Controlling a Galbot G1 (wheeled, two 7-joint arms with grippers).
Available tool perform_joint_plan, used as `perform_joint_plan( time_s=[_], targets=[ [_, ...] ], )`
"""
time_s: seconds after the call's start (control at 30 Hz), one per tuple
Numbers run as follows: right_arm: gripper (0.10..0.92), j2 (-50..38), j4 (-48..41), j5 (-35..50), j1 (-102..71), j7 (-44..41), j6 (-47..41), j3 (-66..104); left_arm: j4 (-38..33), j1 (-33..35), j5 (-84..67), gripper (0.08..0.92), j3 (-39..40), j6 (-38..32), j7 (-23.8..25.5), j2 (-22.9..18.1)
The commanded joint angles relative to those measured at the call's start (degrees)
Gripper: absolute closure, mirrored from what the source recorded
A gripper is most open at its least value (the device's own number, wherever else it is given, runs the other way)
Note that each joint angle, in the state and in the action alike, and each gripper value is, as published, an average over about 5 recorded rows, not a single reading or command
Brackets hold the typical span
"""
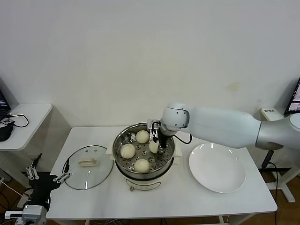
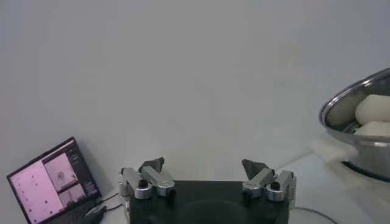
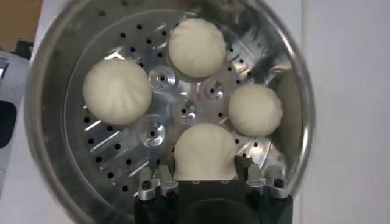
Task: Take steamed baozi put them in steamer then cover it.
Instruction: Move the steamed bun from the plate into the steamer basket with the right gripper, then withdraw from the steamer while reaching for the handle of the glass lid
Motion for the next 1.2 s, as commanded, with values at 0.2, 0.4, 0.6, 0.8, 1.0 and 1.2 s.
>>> perform_joint_plan(
  time_s=[0.2,0.4,0.6,0.8,1.0,1.2],
  targets=[
    [0.410,1.32,-1.79,-1.63,-2.22,1.14,-0.93,0.51,0.20,-0.01,0.05,0.177,0.07,0.00,0.03,-0.17],
    [0.282,-0.78,0.97,-0.61,-0.58,0.72,-0.93,2.25,0.32,-0.28,0.06,0.177,0.10,0.05,0.04,-0.14],
    [0.205,-5.56,6.00,1.42,0.86,0.98,-0.89,6.08,0.53,-0.68,0.08,0.177,0.39,0.10,0.07,-0.19],
    [0.202,-12.96,14.25,9.12,-1.54,12.38,-0.73,10.89,0.65,-0.93,0.15,0.177,0.67,0.16,0.16,-0.13],
    [0.203,-23.01,21.88,14.70,-12.05,28.73,5.68,19.57,1.00,-1.22,0.46,0.177,1.18,0.22,0.22,-0.31],
    [0.203,-31.67,27.11,8.19,-42.50,37.84,17.66,45.88,2.47,-1.76,1.12,0.177,1.63,0.04,0.20,-0.60]
  ],
)
